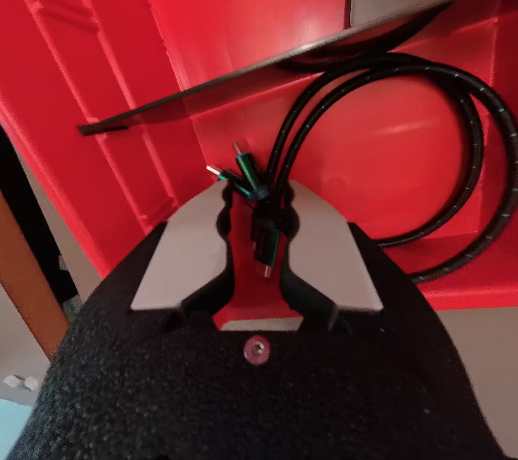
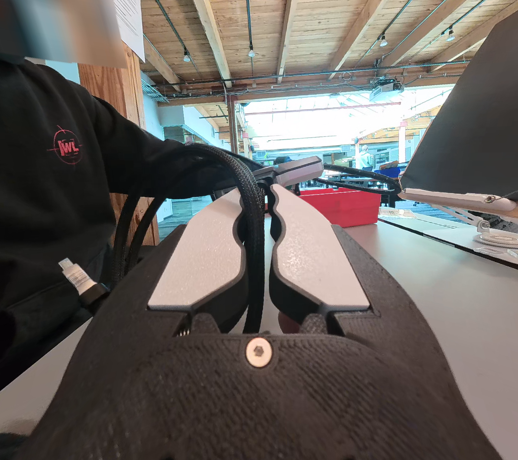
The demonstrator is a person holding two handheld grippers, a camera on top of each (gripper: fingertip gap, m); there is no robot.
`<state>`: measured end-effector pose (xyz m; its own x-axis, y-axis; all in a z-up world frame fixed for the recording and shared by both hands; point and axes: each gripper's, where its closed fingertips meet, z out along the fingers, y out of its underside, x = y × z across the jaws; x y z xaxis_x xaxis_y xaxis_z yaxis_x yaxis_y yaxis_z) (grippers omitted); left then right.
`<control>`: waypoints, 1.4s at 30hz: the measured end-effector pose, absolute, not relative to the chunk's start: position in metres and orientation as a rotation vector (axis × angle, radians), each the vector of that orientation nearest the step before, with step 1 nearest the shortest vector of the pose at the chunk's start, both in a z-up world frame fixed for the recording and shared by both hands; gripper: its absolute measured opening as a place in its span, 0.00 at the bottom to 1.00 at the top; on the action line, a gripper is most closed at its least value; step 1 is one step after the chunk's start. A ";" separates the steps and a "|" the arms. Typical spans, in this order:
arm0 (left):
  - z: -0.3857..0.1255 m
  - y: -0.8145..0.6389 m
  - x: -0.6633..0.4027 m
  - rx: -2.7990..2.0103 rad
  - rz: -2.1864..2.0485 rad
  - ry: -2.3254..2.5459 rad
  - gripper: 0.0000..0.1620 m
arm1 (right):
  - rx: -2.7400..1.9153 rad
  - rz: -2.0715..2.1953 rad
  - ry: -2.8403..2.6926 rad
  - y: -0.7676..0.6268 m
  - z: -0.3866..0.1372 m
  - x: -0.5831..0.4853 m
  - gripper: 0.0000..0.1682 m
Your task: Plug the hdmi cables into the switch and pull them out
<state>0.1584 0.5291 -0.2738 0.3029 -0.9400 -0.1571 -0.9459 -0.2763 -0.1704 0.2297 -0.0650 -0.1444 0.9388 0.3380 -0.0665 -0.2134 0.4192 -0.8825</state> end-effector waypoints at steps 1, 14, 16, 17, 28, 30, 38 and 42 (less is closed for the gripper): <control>-0.275 0.526 0.156 -2.364 0.058 1.728 0.28 | -1.088 0.348 -0.133 -0.065 -0.145 0.229 0.07; -0.184 0.524 0.174 -1.651 0.168 1.811 0.08 | -1.089 0.346 -0.137 -0.065 -0.145 0.228 0.07; -0.144 0.501 0.183 -1.363 0.101 1.839 0.08 | -1.098 0.346 -0.144 -0.064 -0.145 0.226 0.07; -0.124 0.485 0.187 -1.194 0.067 1.836 0.08 | -1.101 0.348 -0.147 -0.064 -0.145 0.226 0.07; -0.055 0.274 0.158 -0.193 -0.215 1.724 0.07 | -1.028 0.330 -0.133 -0.077 -0.136 0.228 0.07; -0.067 0.250 0.153 -0.120 -0.214 1.767 0.07 | -1.023 0.338 -0.135 -0.078 -0.135 0.228 0.07; -0.170 0.175 0.102 -0.084 -0.520 2.505 0.06 | -1.037 0.353 -0.157 -0.076 -0.137 0.222 0.07; -0.214 0.138 0.056 -0.255 -1.006 3.011 0.07 | -1.021 0.355 -0.154 -0.078 -0.135 0.223 0.07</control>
